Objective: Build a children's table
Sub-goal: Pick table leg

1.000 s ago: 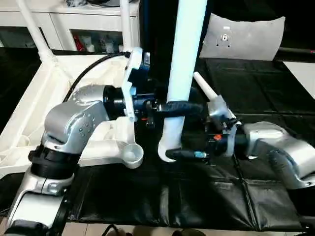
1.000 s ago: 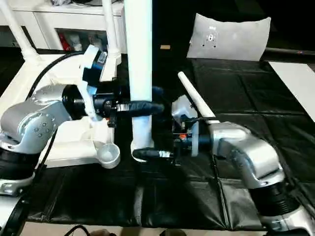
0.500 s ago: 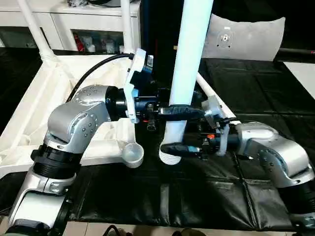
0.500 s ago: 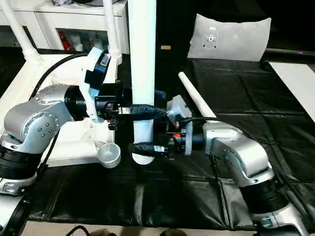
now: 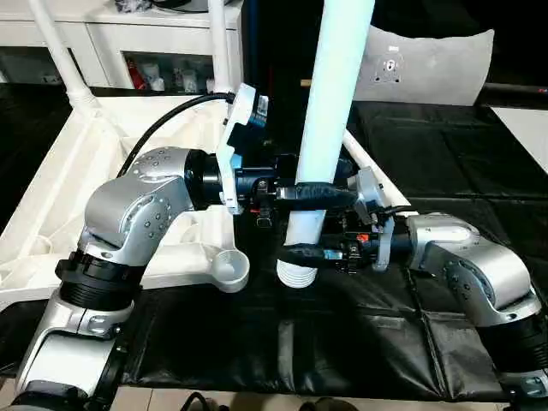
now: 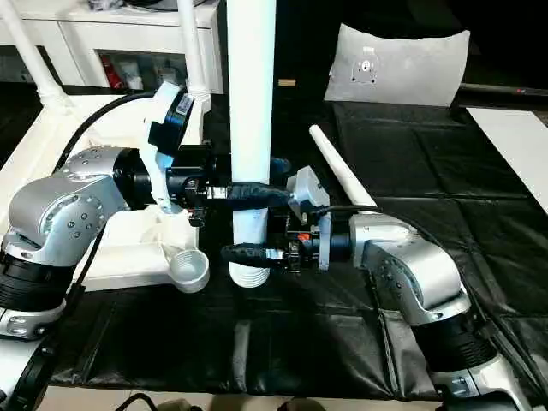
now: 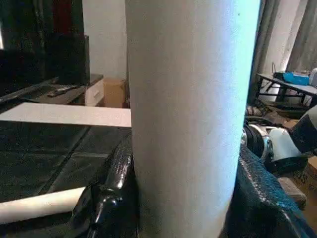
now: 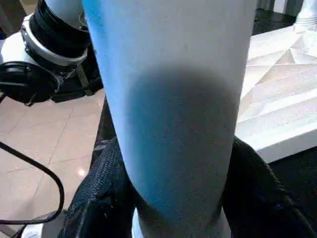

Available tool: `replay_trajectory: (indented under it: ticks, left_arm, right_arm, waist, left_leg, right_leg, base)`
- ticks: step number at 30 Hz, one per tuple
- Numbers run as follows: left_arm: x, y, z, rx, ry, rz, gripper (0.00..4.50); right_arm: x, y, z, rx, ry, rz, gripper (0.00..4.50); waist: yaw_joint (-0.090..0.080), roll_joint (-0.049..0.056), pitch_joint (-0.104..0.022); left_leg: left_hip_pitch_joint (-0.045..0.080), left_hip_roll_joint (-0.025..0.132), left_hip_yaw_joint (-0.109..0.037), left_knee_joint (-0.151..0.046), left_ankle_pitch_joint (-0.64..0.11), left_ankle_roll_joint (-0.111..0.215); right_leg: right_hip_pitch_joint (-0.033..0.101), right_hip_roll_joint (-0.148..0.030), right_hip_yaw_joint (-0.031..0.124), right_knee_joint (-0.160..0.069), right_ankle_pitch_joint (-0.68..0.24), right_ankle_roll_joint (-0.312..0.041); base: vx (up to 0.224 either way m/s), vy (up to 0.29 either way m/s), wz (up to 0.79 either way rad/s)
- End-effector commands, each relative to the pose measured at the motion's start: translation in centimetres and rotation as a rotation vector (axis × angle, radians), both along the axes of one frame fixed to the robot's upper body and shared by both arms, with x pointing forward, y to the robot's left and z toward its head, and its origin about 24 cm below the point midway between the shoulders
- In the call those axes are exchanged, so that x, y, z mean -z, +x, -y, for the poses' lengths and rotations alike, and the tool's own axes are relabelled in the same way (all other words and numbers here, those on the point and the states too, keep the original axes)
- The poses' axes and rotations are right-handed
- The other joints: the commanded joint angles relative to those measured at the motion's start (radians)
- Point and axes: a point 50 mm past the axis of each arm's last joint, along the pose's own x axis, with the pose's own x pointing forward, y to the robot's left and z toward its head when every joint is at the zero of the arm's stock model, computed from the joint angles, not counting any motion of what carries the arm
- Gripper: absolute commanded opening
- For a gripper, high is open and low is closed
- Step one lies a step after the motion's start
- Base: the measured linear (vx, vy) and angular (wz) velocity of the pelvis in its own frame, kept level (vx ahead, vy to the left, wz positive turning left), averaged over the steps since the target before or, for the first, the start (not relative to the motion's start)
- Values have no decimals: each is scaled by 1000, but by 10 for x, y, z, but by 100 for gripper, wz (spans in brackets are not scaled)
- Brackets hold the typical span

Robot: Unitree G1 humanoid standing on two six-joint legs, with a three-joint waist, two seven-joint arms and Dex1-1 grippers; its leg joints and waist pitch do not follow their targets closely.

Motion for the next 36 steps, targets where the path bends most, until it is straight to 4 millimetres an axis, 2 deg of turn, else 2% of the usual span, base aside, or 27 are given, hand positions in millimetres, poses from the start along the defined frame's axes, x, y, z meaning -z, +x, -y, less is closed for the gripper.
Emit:
replay_trajectory:
  ticks: [1,7,20,26,27,32,36]
  left_arm:
    - [-6,-1,3,17,7,38,184]
    - [-6,-1,2,10,9,42,184]
    - [-6,-1,4,3,7,36,184]
    - [-6,5,6,-55,-11,1,184]
    - [-7,4,6,-46,-26,-11,240]
    - [-13,-4,9,11,-96,-47,274]
    - [-12,-5,13,0,-134,-65,303]
  right_arm:
    - [-1,2,-2,-9,-3,4,195]
    - [1,5,-2,36,-15,38,195]
    - [2,4,-3,20,-1,24,193]
    - [4,4,-4,24,0,24,193]
    - [4,5,-4,26,-1,24,192]
    - [5,7,-5,49,0,26,191]
    - [6,8,-6,56,1,25,191]
  waist:
    - [0,3,-64]
    - [-1,6,-64]
    - [-1,6,-64]
    - [-1,6,-64]
    - [-1,6,-65]
    - [0,7,-67]
    - [0,5,-66]
  left_leg:
    - [2,59,-15,-68,0,39]
    - [4,60,-16,-68,-5,35]
    - [4,60,-16,-69,-9,35]
    - [3,60,-16,-68,-10,37]
    - [3,60,-15,-68,-9,36]
    - [2,62,-17,-68,0,37]
    - [2,61,-16,-68,-3,42]
  right_leg:
    - [70,-97,50,-68,-32,-249]
    - [69,-97,50,-67,-35,-251]
    - [70,-98,51,-68,-27,-254]
    - [69,-98,50,-69,-25,-260]
    - [70,-98,50,-68,-27,-260]
    - [70,-98,49,-64,5,-271]
    - [72,-99,50,-67,-5,-267]
  base:
    - [0,0,0]
    - [0,0,0]
    - [0,0,0]
    - [0,0,0]
    - [0,0,0]
    - [0,0,0]
    - [0,0,0]
